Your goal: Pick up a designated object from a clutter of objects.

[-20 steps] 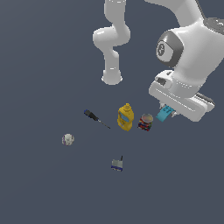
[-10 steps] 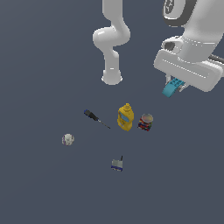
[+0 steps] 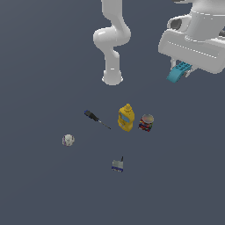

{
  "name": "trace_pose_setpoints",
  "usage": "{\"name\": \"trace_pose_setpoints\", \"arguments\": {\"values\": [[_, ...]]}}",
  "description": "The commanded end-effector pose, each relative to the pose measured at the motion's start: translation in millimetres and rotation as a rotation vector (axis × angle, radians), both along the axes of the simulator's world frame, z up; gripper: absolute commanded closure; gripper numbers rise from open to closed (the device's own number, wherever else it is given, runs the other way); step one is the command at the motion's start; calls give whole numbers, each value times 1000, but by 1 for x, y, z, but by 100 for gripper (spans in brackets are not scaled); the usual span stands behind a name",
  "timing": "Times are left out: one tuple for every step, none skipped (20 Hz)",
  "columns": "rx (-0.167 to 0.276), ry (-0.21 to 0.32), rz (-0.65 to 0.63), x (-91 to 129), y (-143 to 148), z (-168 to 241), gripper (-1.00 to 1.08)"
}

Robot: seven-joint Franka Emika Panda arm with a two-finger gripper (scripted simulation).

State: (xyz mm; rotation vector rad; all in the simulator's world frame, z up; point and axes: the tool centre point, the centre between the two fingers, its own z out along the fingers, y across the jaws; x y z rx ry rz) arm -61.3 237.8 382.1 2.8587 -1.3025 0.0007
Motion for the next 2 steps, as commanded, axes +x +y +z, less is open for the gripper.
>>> {"name": "trace_pose_setpoints", "arguments": {"values": [[0,0,-1,-2,0,4,108],[0,0,-1,-2,0,4,108]]}}
